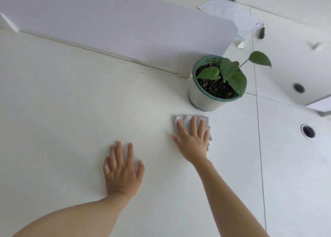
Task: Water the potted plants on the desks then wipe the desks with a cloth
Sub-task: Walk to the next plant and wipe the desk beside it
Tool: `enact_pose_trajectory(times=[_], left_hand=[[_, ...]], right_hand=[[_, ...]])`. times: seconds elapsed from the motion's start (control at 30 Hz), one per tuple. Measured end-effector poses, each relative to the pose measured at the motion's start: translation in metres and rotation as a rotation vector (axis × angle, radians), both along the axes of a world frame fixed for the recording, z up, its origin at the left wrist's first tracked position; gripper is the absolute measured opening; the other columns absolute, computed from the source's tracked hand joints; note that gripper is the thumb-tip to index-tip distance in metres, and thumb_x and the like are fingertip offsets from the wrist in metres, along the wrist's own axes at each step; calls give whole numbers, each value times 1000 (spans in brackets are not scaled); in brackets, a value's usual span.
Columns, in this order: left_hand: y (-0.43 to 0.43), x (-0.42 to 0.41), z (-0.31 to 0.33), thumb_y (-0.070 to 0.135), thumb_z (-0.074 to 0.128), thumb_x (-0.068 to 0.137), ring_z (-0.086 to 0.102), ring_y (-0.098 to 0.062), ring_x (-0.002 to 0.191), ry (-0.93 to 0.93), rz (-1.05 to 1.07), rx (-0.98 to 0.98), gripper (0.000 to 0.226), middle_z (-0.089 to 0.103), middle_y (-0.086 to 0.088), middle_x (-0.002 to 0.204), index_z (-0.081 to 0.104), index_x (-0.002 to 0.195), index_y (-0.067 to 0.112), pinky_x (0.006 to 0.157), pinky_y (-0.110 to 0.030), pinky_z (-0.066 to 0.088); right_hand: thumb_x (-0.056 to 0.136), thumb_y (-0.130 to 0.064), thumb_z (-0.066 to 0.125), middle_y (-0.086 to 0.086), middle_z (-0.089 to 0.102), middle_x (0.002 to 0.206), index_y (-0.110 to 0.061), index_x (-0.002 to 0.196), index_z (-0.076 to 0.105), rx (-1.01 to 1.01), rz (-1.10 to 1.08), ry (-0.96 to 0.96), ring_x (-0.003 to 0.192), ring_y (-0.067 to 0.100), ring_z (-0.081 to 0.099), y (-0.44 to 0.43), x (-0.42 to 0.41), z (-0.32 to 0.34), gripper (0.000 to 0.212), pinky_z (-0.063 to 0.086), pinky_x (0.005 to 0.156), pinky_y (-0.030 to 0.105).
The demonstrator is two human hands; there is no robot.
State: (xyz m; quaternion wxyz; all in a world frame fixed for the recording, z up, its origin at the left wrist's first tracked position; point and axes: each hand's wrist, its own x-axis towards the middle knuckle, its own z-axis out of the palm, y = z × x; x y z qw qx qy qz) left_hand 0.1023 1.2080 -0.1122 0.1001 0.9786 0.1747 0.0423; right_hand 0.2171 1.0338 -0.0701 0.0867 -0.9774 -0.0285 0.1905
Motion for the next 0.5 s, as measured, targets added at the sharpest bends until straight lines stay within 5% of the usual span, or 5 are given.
enact_pose_trajectory(times=[0.2,0.33,0.4,0.5], left_hand=[[-1,-1,4,41,35,76,34,-35,122,43,0,-51,59,51,-28,131,48,125,11,92,-43,25],[-1,0,5,41,34,74,43,-40,121,79,0,-95,62,50,-28,132,55,122,7,93,-45,27],[-2,0,8,41,33,74,46,-43,121,104,10,-146,64,49,-29,133,57,122,6,94,-48,30],[-3,-1,12,42,30,74,45,-45,123,137,14,-201,67,47,-29,135,57,122,6,94,-50,31]], right_hand=[[91,-56,27,8,-9,158,-44,143,14,122,304,32,142,32,-19,67,-15,-1,54,-13,113,47],[84,-61,24,6,44,144,-49,129,37,18,332,-58,133,32,40,23,-66,-7,49,36,103,49],[82,-68,9,3,30,152,-48,135,28,-49,211,-53,139,29,27,-19,-81,-5,60,33,107,49],[79,-71,3,-1,-5,158,-51,140,13,-19,-205,-13,145,25,-11,-93,-96,1,65,2,116,47]])
